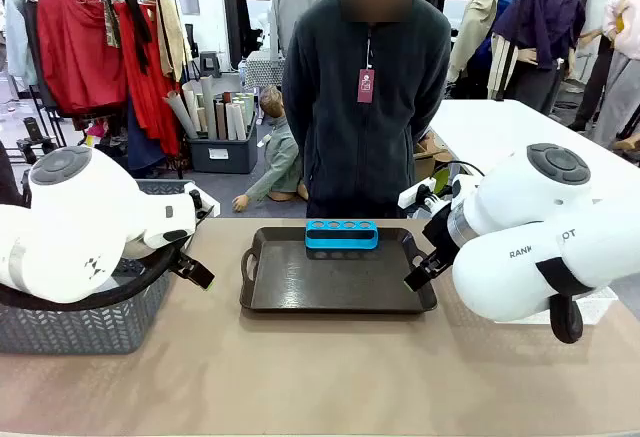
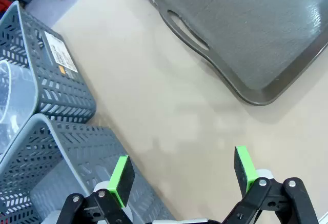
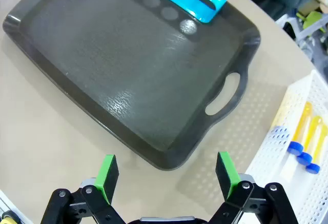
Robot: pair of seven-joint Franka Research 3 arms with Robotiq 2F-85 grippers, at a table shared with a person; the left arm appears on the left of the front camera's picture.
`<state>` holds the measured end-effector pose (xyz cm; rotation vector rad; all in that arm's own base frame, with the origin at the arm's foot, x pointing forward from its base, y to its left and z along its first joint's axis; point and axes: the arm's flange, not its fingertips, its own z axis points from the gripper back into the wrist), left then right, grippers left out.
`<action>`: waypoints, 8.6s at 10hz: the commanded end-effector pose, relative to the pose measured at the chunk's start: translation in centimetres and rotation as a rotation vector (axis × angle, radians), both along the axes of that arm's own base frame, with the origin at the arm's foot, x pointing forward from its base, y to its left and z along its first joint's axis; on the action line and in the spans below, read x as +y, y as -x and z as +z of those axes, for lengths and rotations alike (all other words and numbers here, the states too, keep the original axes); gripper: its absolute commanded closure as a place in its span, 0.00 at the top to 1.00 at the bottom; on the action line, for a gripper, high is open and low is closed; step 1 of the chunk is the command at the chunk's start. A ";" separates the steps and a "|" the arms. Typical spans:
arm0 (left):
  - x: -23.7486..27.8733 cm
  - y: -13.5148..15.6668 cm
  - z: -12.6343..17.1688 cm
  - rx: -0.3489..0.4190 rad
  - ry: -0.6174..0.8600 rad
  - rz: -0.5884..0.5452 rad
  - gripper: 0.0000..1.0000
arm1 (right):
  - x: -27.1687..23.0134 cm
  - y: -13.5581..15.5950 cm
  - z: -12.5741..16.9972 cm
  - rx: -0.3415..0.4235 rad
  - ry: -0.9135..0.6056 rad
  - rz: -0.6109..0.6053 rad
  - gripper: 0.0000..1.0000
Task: Prepare the laboratory tools.
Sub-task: Pick up one Small flask and place it on the Handle tray.
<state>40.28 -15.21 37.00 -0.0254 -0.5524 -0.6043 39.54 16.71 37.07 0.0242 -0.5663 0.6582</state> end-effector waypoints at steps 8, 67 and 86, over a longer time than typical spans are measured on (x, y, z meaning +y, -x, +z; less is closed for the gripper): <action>0.0 0.0 0.0 0.000 0.000 0.000 1.00 | 0.0 0.0 0.0 0.000 0.000 0.000 1.00; 4.6 -6.3 31.6 -0.229 0.210 -0.483 1.00 | -13.4 -5.9 31.9 -0.138 -0.280 0.501 1.00; 6.4 -2.8 30.3 -0.084 0.093 -0.360 1.00 | -14.6 -5.6 31.2 -0.117 -0.265 0.446 1.00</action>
